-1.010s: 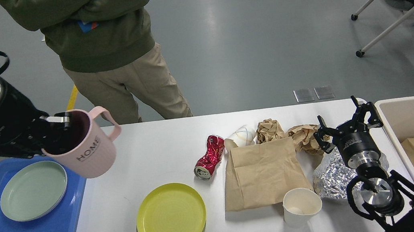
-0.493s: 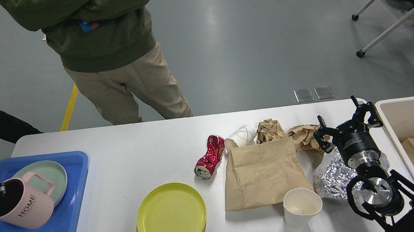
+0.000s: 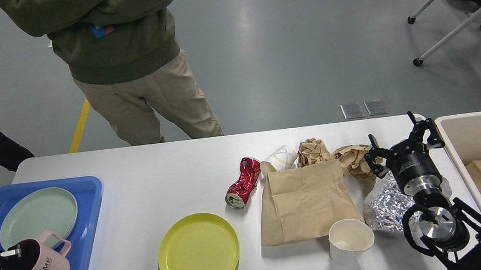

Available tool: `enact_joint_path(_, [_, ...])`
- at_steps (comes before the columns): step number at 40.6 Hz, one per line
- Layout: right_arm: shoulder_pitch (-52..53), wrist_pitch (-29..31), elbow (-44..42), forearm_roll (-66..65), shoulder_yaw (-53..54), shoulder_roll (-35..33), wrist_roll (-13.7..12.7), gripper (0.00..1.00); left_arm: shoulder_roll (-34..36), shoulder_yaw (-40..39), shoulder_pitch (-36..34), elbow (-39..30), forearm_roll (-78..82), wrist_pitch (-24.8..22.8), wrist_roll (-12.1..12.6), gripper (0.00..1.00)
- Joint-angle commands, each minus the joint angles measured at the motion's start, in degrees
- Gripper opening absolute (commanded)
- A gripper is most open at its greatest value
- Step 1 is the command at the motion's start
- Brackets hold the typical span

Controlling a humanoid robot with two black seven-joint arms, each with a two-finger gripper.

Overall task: Tidy desktop
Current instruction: 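Lower the pink mug onto the tray and open the left gripper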

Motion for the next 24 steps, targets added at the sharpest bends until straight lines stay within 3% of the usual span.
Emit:
enact_joint_path(1, [0.0,0.0,0.02,0.0,0.0,0.0,0.0,1.0,0.0,-1.0,3.39,0.49,1.54,3.34,0.55,0.0])
enact_joint_path(19, [0.0,0.0,-0.07,0.0,0.0,0.0,0.0,1.0,-0.52,-0.83,6.66,0.67,1.54,4.32,-0.24,0.01])
enact_joint_path(24, [0.0,0.0,0.02,0.0,0.0,0.0,0.0,1.0,-0.61,-0.83,6.74,0.67,1.28,4.5,-0.24,0.06])
